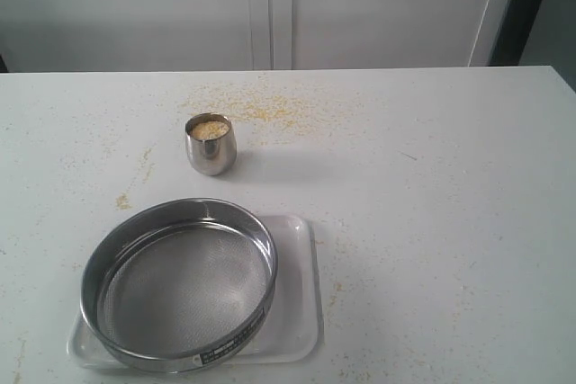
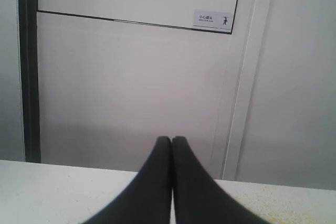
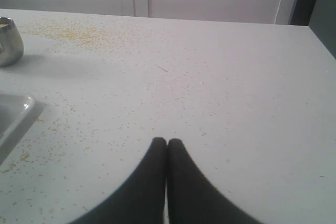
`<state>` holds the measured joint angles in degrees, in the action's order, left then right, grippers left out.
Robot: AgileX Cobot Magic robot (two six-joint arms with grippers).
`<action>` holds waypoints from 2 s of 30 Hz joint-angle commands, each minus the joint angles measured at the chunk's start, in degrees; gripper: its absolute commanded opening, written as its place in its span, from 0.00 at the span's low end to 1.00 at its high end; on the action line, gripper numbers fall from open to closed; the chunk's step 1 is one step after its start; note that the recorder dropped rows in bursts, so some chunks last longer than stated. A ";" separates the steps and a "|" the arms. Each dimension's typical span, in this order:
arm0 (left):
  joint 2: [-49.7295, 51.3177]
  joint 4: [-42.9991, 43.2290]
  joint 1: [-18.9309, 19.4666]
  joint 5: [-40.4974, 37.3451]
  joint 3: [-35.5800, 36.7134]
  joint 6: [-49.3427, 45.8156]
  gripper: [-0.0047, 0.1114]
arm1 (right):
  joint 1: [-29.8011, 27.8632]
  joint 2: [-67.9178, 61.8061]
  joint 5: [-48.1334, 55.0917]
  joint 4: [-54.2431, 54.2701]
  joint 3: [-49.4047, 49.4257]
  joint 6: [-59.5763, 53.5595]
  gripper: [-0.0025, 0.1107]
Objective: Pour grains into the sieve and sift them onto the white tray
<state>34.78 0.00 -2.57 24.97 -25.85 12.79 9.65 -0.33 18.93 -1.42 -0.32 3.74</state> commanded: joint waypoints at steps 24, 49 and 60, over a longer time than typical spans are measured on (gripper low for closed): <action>37.43 20.89 -0.18 35.19 -4.10 11.72 0.04 | -0.46 0.33 -0.56 -0.13 0.32 -0.01 0.02; 57.67 36.90 -7.63 38.53 -18.94 20.38 0.94 | -0.46 0.33 -0.56 -0.13 0.32 -0.01 0.02; 70.90 38.85 -13.01 40.95 -27.52 20.98 0.94 | -0.46 0.33 -0.56 -0.13 0.32 -0.01 0.02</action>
<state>103.96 37.24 -15.24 65.05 -51.91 33.25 9.65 -0.33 18.93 -1.42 -0.32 3.74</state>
